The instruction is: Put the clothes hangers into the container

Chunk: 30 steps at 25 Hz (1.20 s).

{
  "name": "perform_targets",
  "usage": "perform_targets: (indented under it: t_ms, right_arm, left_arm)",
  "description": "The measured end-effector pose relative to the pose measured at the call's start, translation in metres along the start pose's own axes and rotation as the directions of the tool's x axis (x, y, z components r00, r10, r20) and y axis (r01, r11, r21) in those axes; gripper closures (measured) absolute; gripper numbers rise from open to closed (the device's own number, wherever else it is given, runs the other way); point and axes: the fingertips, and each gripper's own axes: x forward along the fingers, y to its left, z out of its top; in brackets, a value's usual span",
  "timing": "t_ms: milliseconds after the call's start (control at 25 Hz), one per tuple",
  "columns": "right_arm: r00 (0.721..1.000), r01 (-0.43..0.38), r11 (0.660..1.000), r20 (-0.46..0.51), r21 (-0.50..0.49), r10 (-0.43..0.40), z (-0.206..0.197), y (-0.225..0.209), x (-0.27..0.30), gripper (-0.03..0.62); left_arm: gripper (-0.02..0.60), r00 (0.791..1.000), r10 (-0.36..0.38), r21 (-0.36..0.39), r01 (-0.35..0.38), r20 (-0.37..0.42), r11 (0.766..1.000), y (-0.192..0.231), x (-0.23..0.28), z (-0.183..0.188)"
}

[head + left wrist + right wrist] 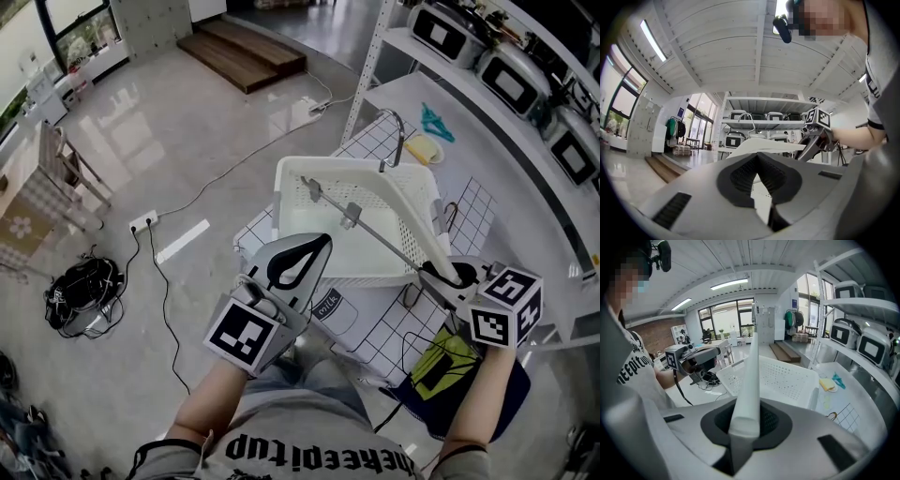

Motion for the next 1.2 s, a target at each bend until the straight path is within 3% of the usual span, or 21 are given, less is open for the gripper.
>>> perform_targets:
  t_ms: [600,1000,1200]
  right_arm:
    - [0.989,-0.127,0.981,-0.09,-0.147,0.115,-0.005,-0.047,0.016,0.526]
    - [0.984,-0.12,0.948,-0.158,-0.295,0.076,-0.02,-0.068,0.036,0.522]
    - [0.987,-0.127,0.946,-0.133,-0.298,0.091,-0.021,-0.071,0.04,0.476]
  left_arm:
    - [0.561,0.977,0.212,0.011,-0.212,-0.017,0.977,-0.026,0.012,0.003]
    - [0.561,0.942,0.335,0.027,-0.334,-0.027,0.942,-0.038,0.004,0.001]
    - [0.561,0.934,0.356,0.038,-0.355,-0.028,0.934,-0.042,0.005,0.0]
